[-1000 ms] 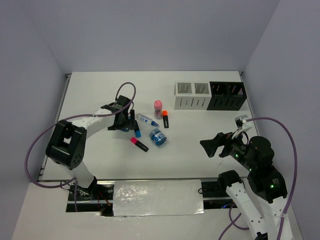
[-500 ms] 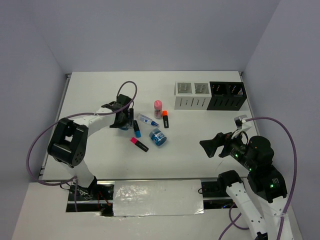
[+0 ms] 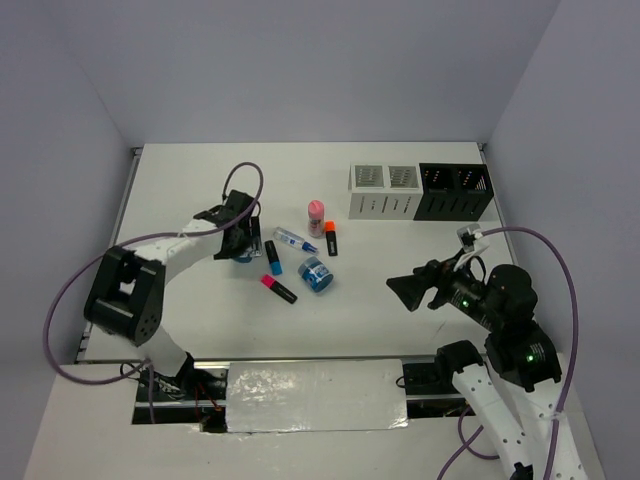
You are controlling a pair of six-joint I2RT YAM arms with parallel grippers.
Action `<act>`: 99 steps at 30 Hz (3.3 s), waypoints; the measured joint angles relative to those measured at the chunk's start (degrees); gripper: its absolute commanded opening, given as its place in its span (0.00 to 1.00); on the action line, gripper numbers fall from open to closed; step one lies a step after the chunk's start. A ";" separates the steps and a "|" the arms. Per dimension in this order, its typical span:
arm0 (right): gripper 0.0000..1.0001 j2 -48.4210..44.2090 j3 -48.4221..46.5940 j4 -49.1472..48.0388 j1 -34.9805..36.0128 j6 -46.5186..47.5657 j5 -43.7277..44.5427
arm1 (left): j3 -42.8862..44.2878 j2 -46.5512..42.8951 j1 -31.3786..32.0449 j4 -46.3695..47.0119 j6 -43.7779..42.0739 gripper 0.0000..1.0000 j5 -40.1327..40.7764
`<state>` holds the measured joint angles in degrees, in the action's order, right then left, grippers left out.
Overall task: Sort the stationery into containers
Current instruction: Pick up the stationery from the center of the board, then place the stationery in the storage box.
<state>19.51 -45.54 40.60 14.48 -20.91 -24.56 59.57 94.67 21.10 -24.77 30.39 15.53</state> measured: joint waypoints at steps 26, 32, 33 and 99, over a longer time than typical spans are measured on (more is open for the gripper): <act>1.00 45.40 -13.64 -38.32 34.51 -21.70 18.18 | -25.86 -54.93 15.13 24.87 -1.53 0.00 -27.69; 1.00 50.51 -14.49 -36.17 38.32 -21.51 25.35 | -26.23 -55.34 17.29 27.28 -2.14 0.00 -28.70; 1.00 50.56 -14.49 -35.41 38.51 -21.44 26.51 | -26.40 -55.49 17.38 27.41 -2.16 0.00 -28.70; 0.00 71.30 -30.91 -29.73 -17.88 6.91 53.05 | -4.94 -47.63 17.62 -20.02 -0.26 0.99 12.31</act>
<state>90.80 -76.44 10.87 -3.40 -14.00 28.49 54.63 47.05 38.72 -44.80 30.13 27.83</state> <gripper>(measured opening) 0.721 0.993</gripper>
